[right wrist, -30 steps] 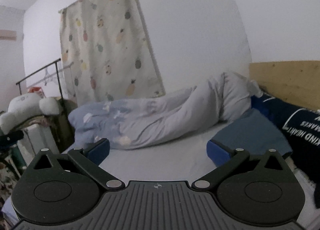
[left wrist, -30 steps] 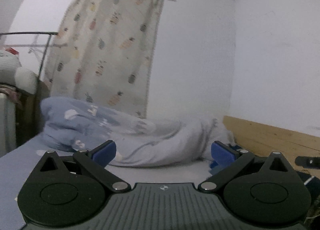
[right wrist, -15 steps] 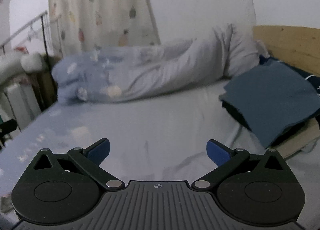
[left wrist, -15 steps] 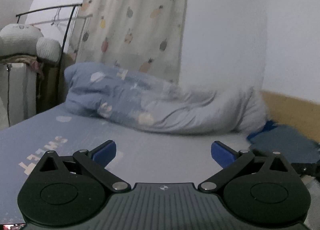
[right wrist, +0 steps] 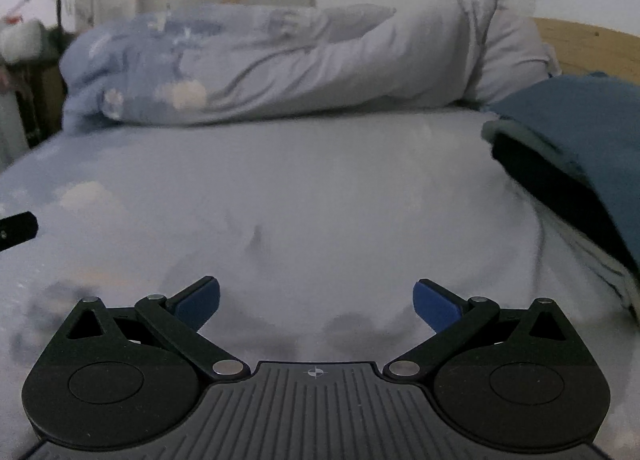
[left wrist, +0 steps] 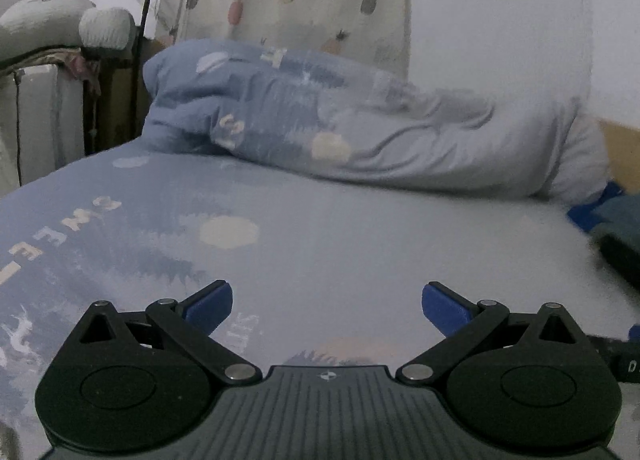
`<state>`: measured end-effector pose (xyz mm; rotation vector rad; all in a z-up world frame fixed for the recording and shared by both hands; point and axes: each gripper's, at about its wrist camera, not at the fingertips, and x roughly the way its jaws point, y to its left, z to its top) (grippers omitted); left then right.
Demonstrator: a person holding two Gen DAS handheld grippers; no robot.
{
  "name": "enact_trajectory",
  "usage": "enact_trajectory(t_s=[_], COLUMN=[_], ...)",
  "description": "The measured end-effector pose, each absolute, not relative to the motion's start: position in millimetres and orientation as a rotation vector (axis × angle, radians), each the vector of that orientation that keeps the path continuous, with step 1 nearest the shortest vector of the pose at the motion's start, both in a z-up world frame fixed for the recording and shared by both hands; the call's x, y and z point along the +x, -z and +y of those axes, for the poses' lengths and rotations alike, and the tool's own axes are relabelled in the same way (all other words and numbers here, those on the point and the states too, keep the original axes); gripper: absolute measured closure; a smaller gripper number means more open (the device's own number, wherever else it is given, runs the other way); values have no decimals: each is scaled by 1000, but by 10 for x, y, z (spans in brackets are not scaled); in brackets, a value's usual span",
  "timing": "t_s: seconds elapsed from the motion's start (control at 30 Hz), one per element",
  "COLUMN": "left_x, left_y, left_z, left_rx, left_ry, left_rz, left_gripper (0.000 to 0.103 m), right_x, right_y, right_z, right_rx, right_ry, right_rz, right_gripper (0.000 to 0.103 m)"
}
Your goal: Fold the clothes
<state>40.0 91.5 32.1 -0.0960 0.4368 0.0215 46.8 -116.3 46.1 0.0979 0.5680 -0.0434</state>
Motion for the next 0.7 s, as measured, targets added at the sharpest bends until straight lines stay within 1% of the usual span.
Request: enact_trajectory(t_s=[0.1, 0.23, 0.33, 0.53, 0.7], left_x=[539, 548, 565, 354, 161], left_y=[-168, -26, 89, 78, 64], left_z=[957, 869, 892, 957, 854], left_rx=[-83, 28, 27, -4, 23], left_ry=[-25, -19, -14, -21, -35], left_rz=[499, 530, 610, 616, 628], left_gripper=[0, 0, 0, 0, 0], right_x=[554, 639, 629, 574, 614], right_y=[-321, -194, -142, -102, -74], right_z=[-1086, -902, -836, -883, -954], right_rx=[89, 36, 22, 66, 105], right_ry=[31, 4, -6, -15, -21], right_rz=[581, 609, 623, 613, 614], right_gripper=[0, 0, 0, 0, 0])
